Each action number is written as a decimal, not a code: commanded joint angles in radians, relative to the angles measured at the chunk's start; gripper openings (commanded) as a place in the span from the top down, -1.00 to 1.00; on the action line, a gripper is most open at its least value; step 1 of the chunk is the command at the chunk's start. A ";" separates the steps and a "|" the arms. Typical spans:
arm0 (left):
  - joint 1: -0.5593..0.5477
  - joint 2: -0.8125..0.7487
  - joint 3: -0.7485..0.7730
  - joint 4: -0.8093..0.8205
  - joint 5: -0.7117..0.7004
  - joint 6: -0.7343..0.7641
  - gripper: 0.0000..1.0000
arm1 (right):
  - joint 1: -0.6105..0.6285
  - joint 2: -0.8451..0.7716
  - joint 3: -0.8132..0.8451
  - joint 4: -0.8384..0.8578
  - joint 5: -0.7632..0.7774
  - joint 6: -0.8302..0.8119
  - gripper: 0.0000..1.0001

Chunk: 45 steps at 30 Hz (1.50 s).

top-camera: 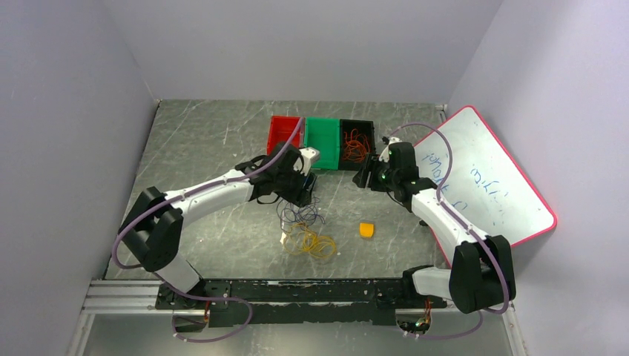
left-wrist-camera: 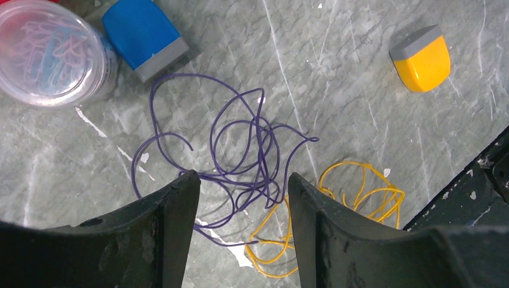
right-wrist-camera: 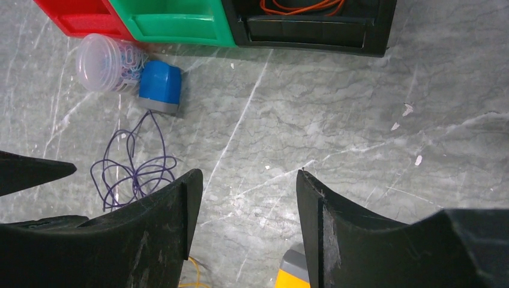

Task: Untangle the cables

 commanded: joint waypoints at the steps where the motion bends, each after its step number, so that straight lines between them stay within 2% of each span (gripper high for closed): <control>1: -0.019 0.041 0.046 0.052 0.020 0.042 -0.21 | 0.000 0.010 -0.010 0.033 -0.027 0.012 -0.24; 8: -0.030 0.111 0.083 0.059 0.034 0.062 -0.09 | 0.001 0.017 -0.006 0.033 -0.037 -0.002 -0.22; 18: -0.036 0.178 0.128 0.042 0.034 0.081 0.44 | 0.000 -0.007 -0.022 0.038 -0.043 -0.004 -0.21; 27: -0.035 0.135 0.110 0.030 0.004 0.080 0.82 | 0.001 -0.062 -0.065 0.136 -0.072 0.006 -0.21; 36: -0.035 0.003 0.166 -0.049 -0.048 0.045 0.86 | 0.000 -0.157 -0.106 0.247 -0.059 -0.011 -0.38; 45: -0.036 -0.133 0.187 -0.050 -0.083 0.024 0.86 | 0.009 -0.174 -0.158 0.446 -0.183 -0.001 -0.54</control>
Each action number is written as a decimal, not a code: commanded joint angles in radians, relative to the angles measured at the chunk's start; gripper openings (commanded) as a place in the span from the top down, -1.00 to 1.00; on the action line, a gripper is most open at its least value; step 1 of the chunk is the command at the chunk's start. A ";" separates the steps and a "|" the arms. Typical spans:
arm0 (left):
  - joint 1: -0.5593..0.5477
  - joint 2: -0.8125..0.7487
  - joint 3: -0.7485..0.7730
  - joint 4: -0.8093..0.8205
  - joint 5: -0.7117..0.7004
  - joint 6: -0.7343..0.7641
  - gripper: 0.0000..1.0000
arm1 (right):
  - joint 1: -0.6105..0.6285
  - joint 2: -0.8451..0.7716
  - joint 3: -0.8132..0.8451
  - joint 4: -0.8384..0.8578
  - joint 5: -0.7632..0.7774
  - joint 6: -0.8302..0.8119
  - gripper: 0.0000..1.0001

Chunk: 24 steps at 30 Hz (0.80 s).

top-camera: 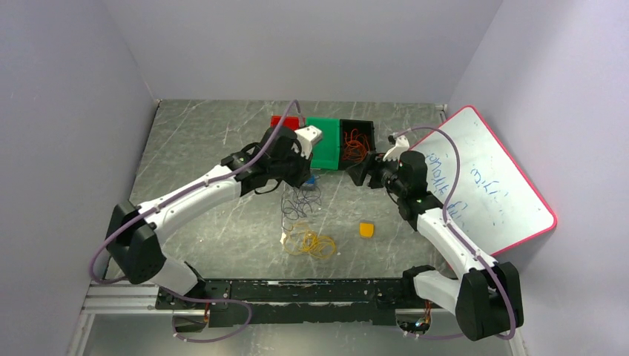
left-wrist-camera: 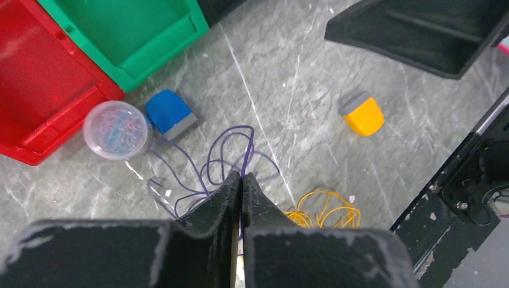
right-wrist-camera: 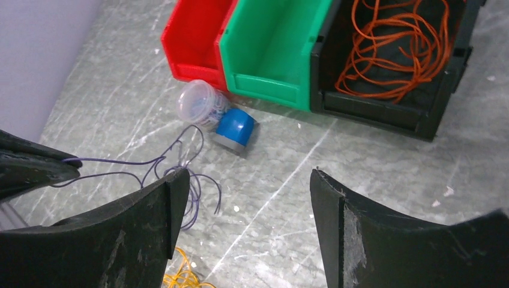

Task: Untangle the cables

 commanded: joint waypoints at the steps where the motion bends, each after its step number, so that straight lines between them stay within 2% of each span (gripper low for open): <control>1: -0.008 -0.064 0.045 -0.017 -0.048 -0.026 0.86 | 0.016 0.003 -0.007 0.144 -0.072 -0.016 -0.55; 10: -0.006 -0.185 0.117 -0.039 -0.100 -0.006 0.86 | 0.159 0.046 0.020 0.339 -0.050 -0.072 -0.56; 18: -0.006 -0.219 0.213 -0.086 -0.132 -0.006 0.86 | 0.257 0.151 0.110 0.462 -0.131 -0.111 -0.56; 24: -0.007 -0.249 0.218 -0.094 -0.124 -0.025 0.86 | 0.318 0.188 0.133 0.590 -0.113 -0.055 -0.55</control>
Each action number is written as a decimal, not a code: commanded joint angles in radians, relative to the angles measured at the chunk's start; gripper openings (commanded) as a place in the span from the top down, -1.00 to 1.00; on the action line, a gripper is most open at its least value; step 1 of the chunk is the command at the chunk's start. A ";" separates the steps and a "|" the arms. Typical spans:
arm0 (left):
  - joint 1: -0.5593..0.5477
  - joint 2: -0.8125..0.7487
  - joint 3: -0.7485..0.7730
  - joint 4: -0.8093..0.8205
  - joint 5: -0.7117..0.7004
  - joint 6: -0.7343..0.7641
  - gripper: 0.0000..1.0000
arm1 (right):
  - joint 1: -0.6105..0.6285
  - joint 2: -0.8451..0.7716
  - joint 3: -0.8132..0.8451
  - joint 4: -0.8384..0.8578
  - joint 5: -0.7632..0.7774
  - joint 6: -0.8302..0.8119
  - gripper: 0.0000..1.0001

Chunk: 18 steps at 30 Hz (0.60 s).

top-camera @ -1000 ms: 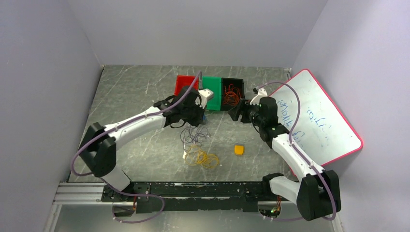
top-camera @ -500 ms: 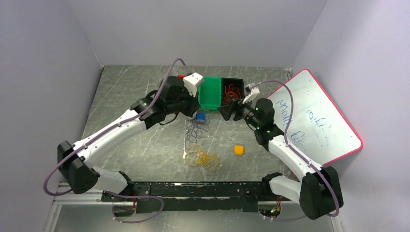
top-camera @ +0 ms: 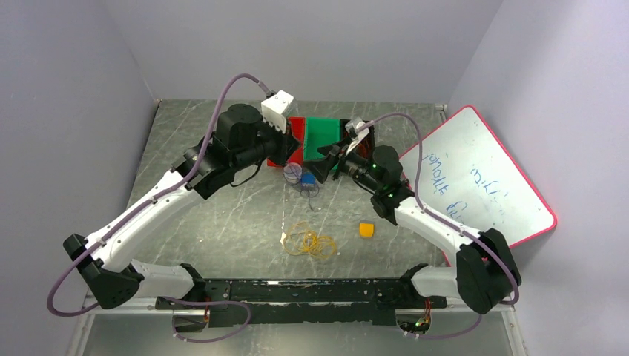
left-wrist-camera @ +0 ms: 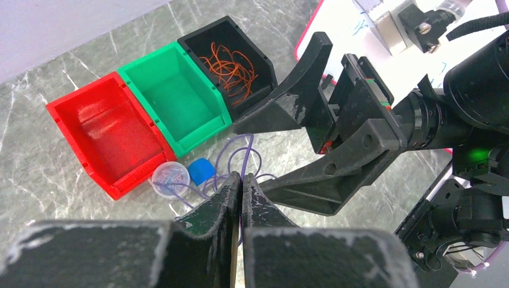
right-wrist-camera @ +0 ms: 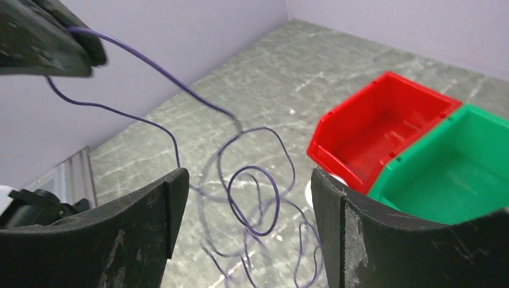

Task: Untangle the cables

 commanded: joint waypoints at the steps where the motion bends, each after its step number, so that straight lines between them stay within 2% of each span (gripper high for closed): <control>1: -0.006 -0.031 0.030 -0.026 -0.011 -0.018 0.86 | 0.034 0.022 0.039 0.153 0.005 0.034 -0.55; 10: -0.005 -0.051 0.065 -0.020 0.059 -0.022 0.86 | 0.095 0.130 0.136 0.181 -0.005 0.042 -0.49; 18: -0.006 -0.082 0.153 -0.028 0.038 -0.015 0.86 | 0.153 0.238 0.164 0.170 -0.011 0.041 -0.22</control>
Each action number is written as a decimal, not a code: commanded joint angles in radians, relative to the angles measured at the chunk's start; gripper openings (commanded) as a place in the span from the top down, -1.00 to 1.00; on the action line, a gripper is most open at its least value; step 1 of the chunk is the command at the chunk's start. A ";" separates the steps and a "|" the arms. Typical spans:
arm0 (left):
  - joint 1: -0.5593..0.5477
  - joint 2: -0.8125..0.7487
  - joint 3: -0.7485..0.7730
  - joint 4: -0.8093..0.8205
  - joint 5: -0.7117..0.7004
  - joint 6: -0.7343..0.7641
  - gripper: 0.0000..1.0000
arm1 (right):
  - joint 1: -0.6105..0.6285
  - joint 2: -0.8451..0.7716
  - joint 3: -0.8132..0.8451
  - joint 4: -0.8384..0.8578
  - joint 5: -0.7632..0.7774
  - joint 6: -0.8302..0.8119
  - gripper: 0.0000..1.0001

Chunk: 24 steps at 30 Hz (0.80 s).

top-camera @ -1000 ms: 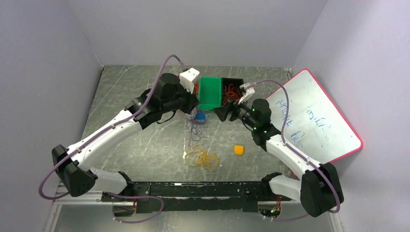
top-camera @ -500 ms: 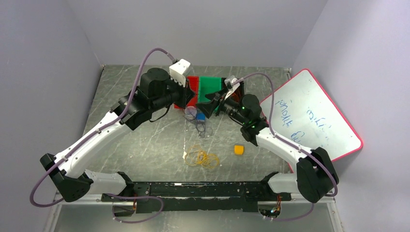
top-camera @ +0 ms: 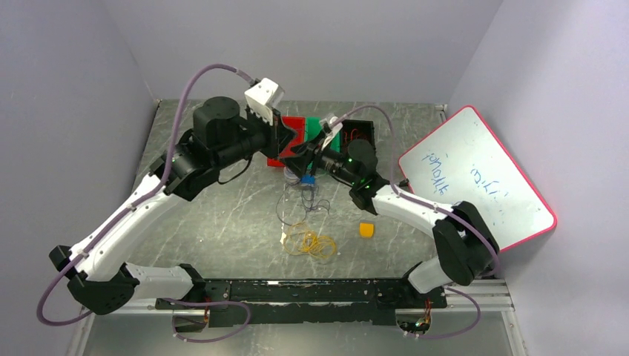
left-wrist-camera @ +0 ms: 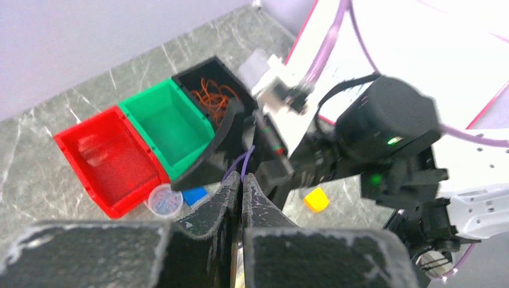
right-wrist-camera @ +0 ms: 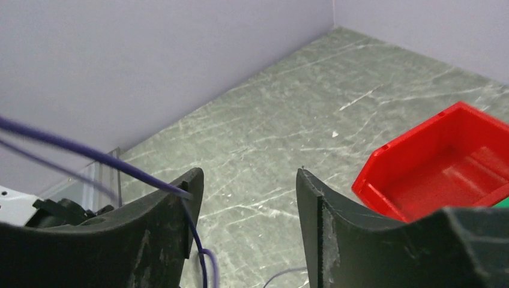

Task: Untangle the cables

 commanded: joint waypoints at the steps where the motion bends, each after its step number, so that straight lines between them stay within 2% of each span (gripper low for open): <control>1: -0.006 -0.034 0.088 0.001 -0.003 0.005 0.86 | 0.034 0.044 0.013 0.019 -0.011 -0.002 -0.17; 8: -0.005 -0.012 0.210 -0.037 -0.138 0.059 0.86 | 0.067 0.069 -0.087 0.034 0.011 0.018 0.25; 18: -0.001 0.016 0.344 -0.023 -0.223 0.138 0.86 | 0.069 0.122 -0.193 0.066 0.016 0.050 0.97; 24: 0.001 0.051 0.462 -0.041 -0.308 0.218 0.86 | 0.068 0.147 -0.267 0.126 0.041 0.082 1.00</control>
